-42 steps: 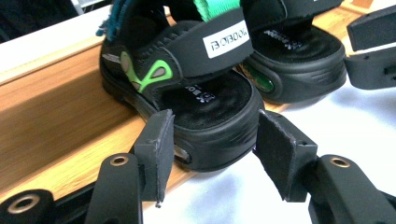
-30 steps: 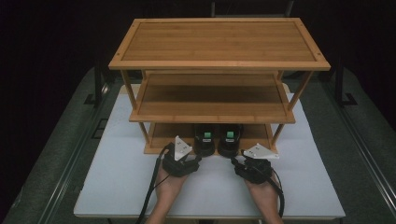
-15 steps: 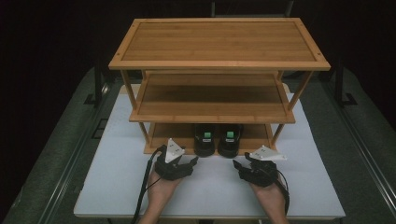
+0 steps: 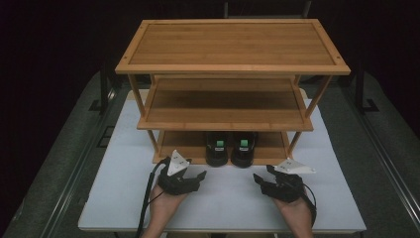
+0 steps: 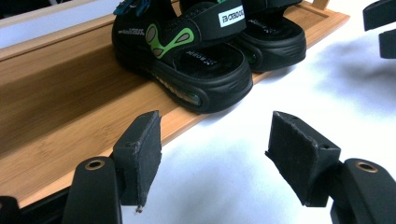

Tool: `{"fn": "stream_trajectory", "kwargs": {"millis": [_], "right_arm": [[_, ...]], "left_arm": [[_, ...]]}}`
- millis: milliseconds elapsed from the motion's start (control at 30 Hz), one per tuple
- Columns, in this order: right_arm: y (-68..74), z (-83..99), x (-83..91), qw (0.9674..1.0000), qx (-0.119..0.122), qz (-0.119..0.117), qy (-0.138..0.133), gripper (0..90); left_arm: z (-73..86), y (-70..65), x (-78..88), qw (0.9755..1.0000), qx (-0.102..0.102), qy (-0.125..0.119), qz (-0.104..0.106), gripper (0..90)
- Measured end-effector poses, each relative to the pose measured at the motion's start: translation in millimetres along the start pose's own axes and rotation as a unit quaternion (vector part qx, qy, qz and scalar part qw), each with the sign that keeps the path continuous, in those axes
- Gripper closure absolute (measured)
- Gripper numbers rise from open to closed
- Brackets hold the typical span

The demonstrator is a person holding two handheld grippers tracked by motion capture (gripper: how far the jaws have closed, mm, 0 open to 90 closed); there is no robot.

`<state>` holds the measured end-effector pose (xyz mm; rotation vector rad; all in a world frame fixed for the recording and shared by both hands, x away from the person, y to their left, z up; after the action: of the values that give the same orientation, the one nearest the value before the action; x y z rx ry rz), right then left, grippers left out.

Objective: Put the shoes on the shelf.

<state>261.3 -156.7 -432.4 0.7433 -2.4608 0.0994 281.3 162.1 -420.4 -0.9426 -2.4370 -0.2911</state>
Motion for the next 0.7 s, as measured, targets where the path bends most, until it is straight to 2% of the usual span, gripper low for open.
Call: {"fn": "stream_trajectory", "kwargs": {"millis": [700], "right_arm": [[-12.4,9.5,16.1,1.0000,-0.001,0.000,0.005,36.6]], "left_arm": [[10.4,8.1,15.4,1.0000,0.006,0.004,0.002,29.3]]}}
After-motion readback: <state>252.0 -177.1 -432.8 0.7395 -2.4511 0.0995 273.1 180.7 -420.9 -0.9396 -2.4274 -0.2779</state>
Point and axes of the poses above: each handheld gripper's, and its own axes: x roughly backward along the jaws, z roughly out of its underside, y roughly to its left, the point moved 1 cm from there along -x, roughly forward along the jaws, and after that the axes turned 2 degrees about -y, right-handed, at the moved point
